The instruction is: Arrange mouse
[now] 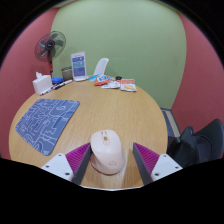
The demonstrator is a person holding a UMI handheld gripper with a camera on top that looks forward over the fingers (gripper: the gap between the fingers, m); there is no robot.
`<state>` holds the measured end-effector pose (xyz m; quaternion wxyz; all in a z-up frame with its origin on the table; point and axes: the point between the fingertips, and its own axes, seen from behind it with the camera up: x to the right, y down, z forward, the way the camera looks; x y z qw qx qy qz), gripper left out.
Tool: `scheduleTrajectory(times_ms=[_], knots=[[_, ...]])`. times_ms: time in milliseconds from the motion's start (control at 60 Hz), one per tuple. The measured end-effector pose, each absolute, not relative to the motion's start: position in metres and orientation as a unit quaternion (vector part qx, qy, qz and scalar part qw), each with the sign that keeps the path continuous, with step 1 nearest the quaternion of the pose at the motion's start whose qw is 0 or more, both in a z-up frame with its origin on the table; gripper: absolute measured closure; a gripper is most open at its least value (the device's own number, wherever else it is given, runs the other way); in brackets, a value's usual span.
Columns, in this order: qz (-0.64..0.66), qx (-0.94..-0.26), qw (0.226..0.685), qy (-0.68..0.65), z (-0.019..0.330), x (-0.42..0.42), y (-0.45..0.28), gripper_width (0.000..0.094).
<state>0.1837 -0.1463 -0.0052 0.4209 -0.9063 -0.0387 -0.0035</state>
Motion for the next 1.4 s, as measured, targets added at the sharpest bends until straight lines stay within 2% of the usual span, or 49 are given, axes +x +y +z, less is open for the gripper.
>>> scheduleTrajectory(times_ms=[50, 100, 167, 183, 383, 500, 583, 700, 800, 867, 950, 1100, 1183, 1300, 1400], knots=[[0.0, -0.906, 0.422, -0.034, -0.007, 0.183, -0.139, 0.013], [0.006, -0.904, 0.426, -0.03, -0.009, 0.18, -0.133, 0.0208], [0.007, -0.902, 0.431, -0.033, -0.008, 0.175, -0.128, 0.0326], [0.004, -0.901, 0.432, -0.033, -0.008, 0.175, -0.128, 0.0397], [-0.005, -0.9, 0.435, -0.013, -0.006, 0.177, -0.124, 0.052], [-0.022, -0.9, 0.435, 0.016, 0.009, 0.183, -0.123, 0.0526], [-0.042, -0.888, 0.457, 0.042, 0.046, 0.19, -0.116, 0.0524], [-0.061, -0.855, 0.51, 0.078, 0.133, 0.183, -0.095, 0.0522], [-0.046, -0.824, 0.558, 0.088, 0.203, 0.136, -0.073, 0.0523], [-0.029, -0.815, 0.573, 0.079, 0.22, 0.087, -0.059, 0.0526], [0.002, -0.827, 0.559, 0.062, 0.199, 0.018, -0.044, 0.0527], [0.027, -0.875, 0.483, 0.03, 0.087, -0.074, -0.04, 0.0528], [0.023, -0.89, 0.455, 0.025, 0.044, -0.093, -0.042, 0.0525], [0.007, -0.902, 0.431, 0.025, 0.005, -0.103, -0.045, 0.0451], [0.008, -0.906, 0.421, 0.025, -0.003, -0.107, -0.051, 0.0346]])
